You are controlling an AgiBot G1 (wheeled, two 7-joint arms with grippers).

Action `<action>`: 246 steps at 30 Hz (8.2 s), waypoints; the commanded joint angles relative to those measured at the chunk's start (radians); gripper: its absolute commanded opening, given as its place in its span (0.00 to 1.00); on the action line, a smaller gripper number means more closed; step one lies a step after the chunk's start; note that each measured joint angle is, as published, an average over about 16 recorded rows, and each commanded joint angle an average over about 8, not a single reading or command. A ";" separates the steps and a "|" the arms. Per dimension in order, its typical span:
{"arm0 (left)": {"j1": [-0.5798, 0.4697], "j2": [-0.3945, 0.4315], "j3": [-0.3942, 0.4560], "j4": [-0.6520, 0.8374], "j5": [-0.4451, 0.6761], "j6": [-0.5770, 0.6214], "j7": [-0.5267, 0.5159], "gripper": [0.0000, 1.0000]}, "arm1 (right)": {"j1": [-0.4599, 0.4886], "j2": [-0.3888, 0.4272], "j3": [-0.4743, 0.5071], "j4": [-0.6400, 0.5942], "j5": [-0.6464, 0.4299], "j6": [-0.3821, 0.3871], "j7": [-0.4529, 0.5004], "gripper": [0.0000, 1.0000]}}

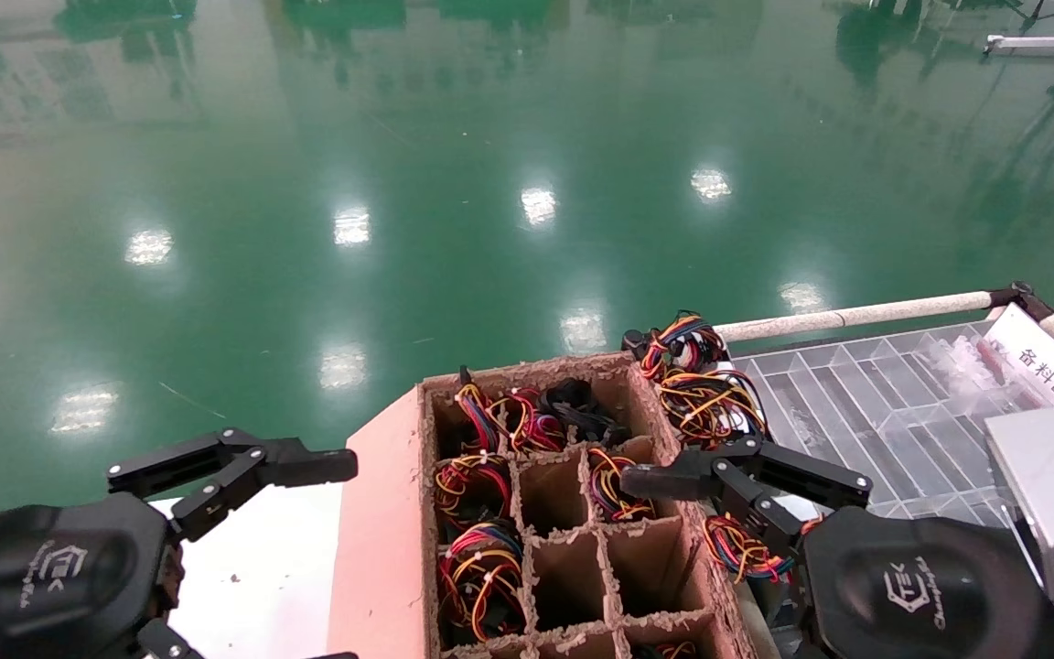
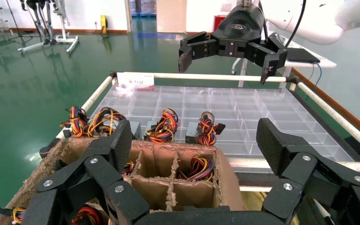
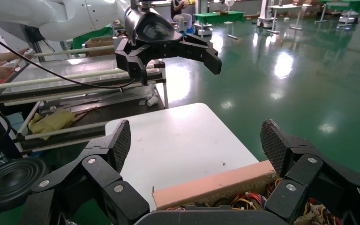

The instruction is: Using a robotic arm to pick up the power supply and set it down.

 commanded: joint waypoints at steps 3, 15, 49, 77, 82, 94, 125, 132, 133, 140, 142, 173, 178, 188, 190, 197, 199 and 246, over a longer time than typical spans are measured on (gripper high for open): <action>0.000 0.000 0.000 0.000 0.000 0.000 0.000 0.00 | 0.000 0.000 0.000 0.000 0.000 0.000 0.000 1.00; 0.000 0.000 0.000 0.000 0.000 0.000 0.000 0.00 | 0.000 0.000 0.000 0.000 0.000 0.000 0.000 1.00; 0.000 0.000 0.000 0.000 0.000 0.000 0.000 0.00 | 0.369 -0.260 -0.227 -0.502 -0.628 0.122 -0.334 0.37; 0.000 0.000 0.000 0.000 0.000 0.000 0.000 0.10 | 0.620 -0.580 -0.291 -1.108 -0.751 0.277 -0.714 0.00; 0.000 0.000 0.000 0.000 0.000 0.000 0.000 0.17 | 0.637 -0.592 -0.288 -1.157 -0.749 0.302 -0.741 0.00; 0.000 0.000 0.000 0.000 0.000 0.000 0.000 1.00 | 0.657 -0.599 -0.284 -1.227 -0.744 0.308 -0.770 0.00; 0.000 0.000 0.000 0.000 0.000 0.000 0.000 1.00 | 0.796 -0.428 -0.128 -1.230 -0.519 0.056 -0.775 0.00; 0.000 0.000 0.000 0.000 0.000 0.000 0.000 1.00 | 0.895 -0.378 -0.096 -1.204 -0.475 0.012 -0.759 0.00; 0.000 0.000 0.000 0.000 0.000 0.000 0.000 1.00 | 0.910 -0.371 -0.093 -1.199 -0.471 0.008 -0.760 0.00; 0.000 0.000 0.001 0.000 0.000 0.000 0.000 1.00 | 0.980 -0.320 -0.081 -1.185 -0.458 0.000 -0.788 0.00; 0.000 0.000 0.001 0.000 0.000 0.000 0.000 1.00 | 0.990 -0.306 -0.081 -1.192 -0.459 0.005 -0.792 0.00; 0.000 0.000 0.001 0.000 0.000 0.000 0.000 1.00 | 0.878 -0.235 -0.076 -1.348 -0.452 0.507 -0.792 0.00; 0.000 0.000 0.001 0.000 0.000 0.000 0.000 1.00 | 0.839 -0.254 -0.068 -1.337 -0.439 0.563 -0.792 0.00; 0.000 0.000 0.001 0.000 0.000 0.000 0.000 1.00 | 0.774 -0.300 -0.053 -1.320 -0.419 0.610 -0.771 0.00; 0.000 0.000 0.001 0.000 0.000 0.000 0.000 1.00 | 0.764 -0.311 -0.052 -1.319 -0.417 0.609 -0.761 0.00; 0.000 0.000 0.001 0.000 -0.001 0.000 0.000 1.00 | 0.736 -0.342 -0.050 -1.317 -0.415 0.612 -0.717 0.00; 0.000 0.000 0.001 0.000 -0.001 0.000 0.000 1.00 | 0.732 -0.349 -0.051 -1.315 -0.417 0.617 -0.707 0.00; 0.000 0.000 0.001 0.000 -0.001 0.000 0.001 1.00 | 0.623 -0.430 0.003 -1.305 -0.342 0.630 -0.514 0.00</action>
